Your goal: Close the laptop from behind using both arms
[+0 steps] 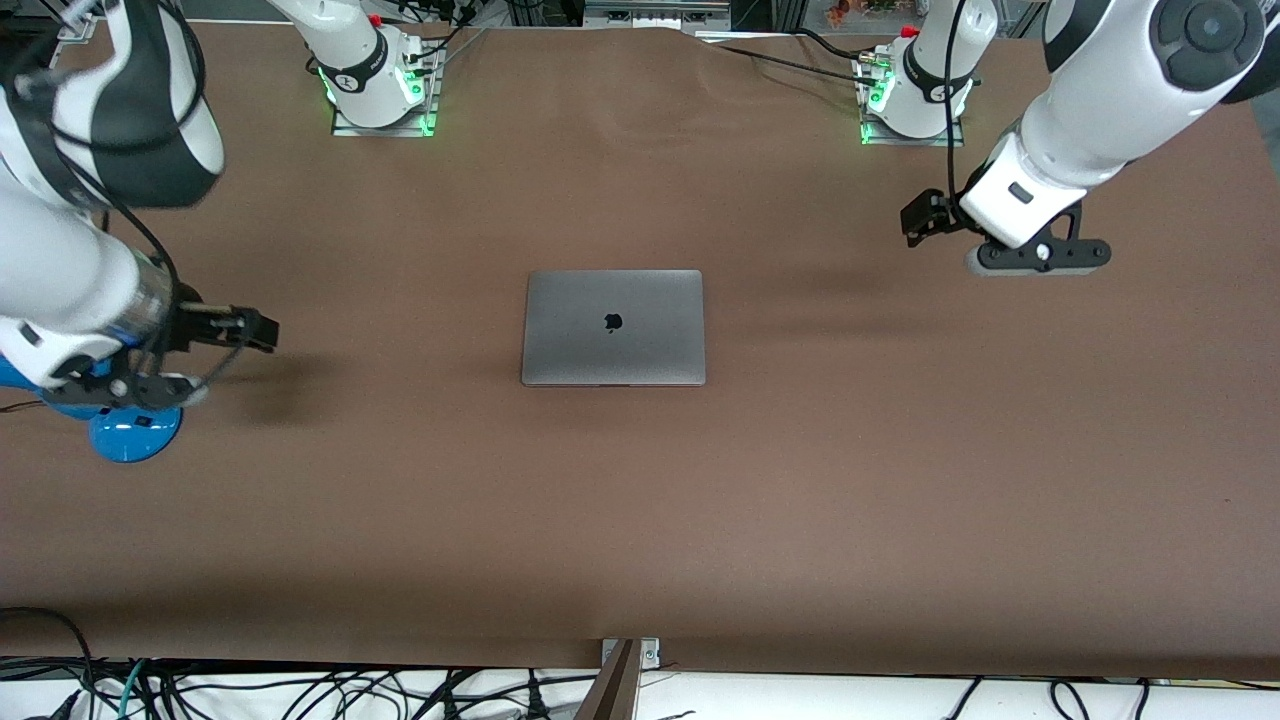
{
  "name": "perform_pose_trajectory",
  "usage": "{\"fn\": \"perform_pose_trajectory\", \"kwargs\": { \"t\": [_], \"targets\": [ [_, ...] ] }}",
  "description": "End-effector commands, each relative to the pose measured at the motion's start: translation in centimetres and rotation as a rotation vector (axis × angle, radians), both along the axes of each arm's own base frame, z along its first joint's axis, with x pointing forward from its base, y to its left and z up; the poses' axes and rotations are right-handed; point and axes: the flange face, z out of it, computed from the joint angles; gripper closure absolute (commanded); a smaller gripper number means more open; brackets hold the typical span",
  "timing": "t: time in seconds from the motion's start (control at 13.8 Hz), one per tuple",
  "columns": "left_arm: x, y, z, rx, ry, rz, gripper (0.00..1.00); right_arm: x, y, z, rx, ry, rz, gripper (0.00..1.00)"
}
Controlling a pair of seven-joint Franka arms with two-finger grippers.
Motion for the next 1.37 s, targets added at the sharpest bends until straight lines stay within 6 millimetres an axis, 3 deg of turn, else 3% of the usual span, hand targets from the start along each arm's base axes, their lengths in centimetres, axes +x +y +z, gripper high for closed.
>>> {"fn": "perform_pose_trajectory", "kwargs": {
  "t": [0.0,0.29,0.43,0.65,0.79,1.3],
  "targets": [
    [-2.7,2.1,0.9,-0.023,-0.051,-0.034,0.00,-4.5,-3.3,4.5,0.026,-0.037,-0.062,0.00],
    [-1.3,6.9,3.4,0.050,-0.074,-0.056,0.00,-9.7,-6.2,6.9,0.065,-0.033,-0.082,0.00],
    [-0.1,8.4,4.2,0.056,-0.071,-0.037,0.00,-10.8,-6.1,7.6,0.065,-0.036,-0.067,0.00],
    [2.8,10.0,5.1,0.058,-0.075,-0.023,0.00,-10.8,-7.0,7.6,0.067,-0.026,-0.065,0.00],
    [3.6,9.3,5.0,0.059,-0.063,-0.030,0.00,-10.6,-7.3,7.4,0.069,-0.022,-0.051,0.00],
    [3.9,9.2,4.8,0.048,-0.053,-0.034,0.00,-9.8,-6.5,6.2,0.078,-0.008,-0.044,0.00]
  ]
}}
